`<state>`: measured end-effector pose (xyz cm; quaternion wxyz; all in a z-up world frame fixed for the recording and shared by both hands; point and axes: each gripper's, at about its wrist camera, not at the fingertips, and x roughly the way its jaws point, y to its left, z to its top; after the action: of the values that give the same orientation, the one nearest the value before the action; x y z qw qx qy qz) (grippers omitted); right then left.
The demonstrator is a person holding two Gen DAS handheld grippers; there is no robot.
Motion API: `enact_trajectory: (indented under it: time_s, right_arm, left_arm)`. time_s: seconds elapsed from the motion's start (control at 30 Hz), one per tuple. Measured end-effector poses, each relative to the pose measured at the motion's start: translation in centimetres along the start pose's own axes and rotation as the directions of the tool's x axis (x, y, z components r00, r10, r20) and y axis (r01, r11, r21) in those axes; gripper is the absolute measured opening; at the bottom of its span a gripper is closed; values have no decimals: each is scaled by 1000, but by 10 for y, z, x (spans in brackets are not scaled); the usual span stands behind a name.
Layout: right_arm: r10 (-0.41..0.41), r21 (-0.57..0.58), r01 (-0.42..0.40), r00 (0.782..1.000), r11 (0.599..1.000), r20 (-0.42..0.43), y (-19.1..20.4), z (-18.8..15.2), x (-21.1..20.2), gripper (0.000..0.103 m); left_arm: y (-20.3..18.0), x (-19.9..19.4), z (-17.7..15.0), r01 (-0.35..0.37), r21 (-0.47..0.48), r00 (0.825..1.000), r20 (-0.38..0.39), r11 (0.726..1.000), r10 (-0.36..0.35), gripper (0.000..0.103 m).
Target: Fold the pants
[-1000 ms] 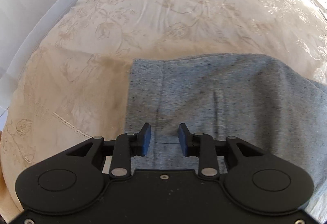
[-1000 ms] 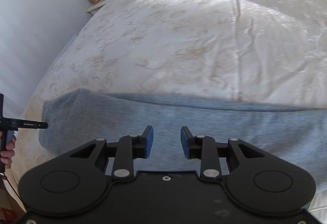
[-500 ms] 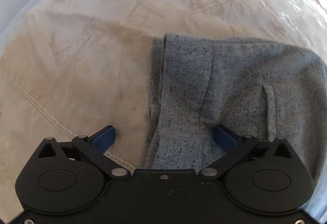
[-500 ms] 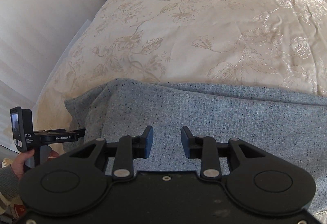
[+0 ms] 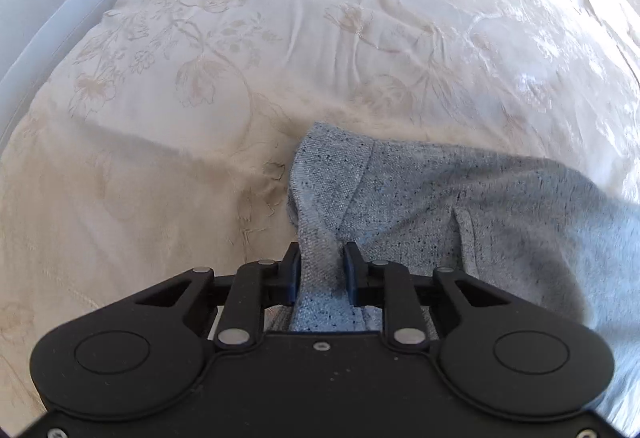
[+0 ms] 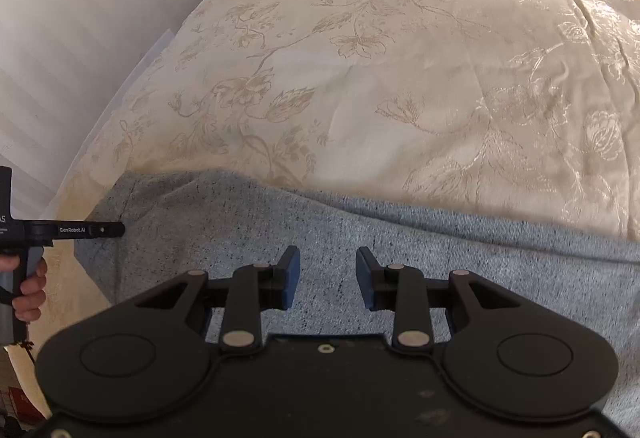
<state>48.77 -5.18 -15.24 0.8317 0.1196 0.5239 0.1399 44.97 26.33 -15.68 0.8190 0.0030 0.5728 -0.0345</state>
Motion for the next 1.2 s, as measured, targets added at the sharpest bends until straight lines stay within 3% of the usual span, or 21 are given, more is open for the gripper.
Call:
enact_trajectory:
  time_s: [0.13,0.2,0.27,0.37,0.5,0.57,0.63,0.7,0.9,0.97,1.0,1.03,1.1,1.2]
  right_arm:
    - [10,-6,-10,999,1000,-54,-3,12,34,34]
    - [-81,-2,81,994,997,-75,-6,18,58,32]
    - [-160,28,161,986,987,-42,-14,22,71,31]
    - [-219,78,216,975,973,42,-20,24,60,33]
    - [-162,170,141,980,975,117,-26,7,16,33]
    - [-142,203,114,981,972,131,-30,-8,-5,34]
    - [-131,237,95,982,967,139,-32,-27,-24,34]
    - [-133,262,94,982,961,136,-33,-47,-38,34]
    - [-165,324,122,980,938,108,-32,-103,-65,34]
    - [-168,336,128,981,933,92,-31,-119,-70,34]
    - [-168,339,130,982,932,86,-30,-126,-72,34]
    - [-168,342,132,983,931,78,-28,-134,-74,34]
    - [-168,354,136,984,925,61,-27,-145,-77,34]
    - [-161,399,128,986,908,51,-28,-160,-80,34]
  left_arm:
    - [-21,13,-11,-75,115,996,-34,991,80,37]
    - [-31,13,-15,-129,156,991,-12,979,133,39]
    - [-36,1,-19,-158,165,987,13,974,158,42]
    - [-40,-28,-22,-192,183,981,58,964,184,42]
    - [-52,-66,-23,-252,234,963,155,939,220,40]
    - [-66,-77,-16,-186,252,975,166,950,147,39]
    - [-88,-76,-8,-67,289,992,122,955,33,39]
    - [-120,-69,-1,44,328,994,84,944,-76,39]
    - [-229,-12,7,234,495,966,-24,837,-257,39]
    - [-257,16,8,273,515,959,-84,813,-269,41]
    - [-267,30,9,254,517,966,-90,817,-243,40]
    - [-274,42,8,208,519,977,-74,829,-199,39]
    - [-277,65,13,122,504,992,-41,855,-117,23]
    - [-264,78,24,160,417,987,-59,895,-149,17]
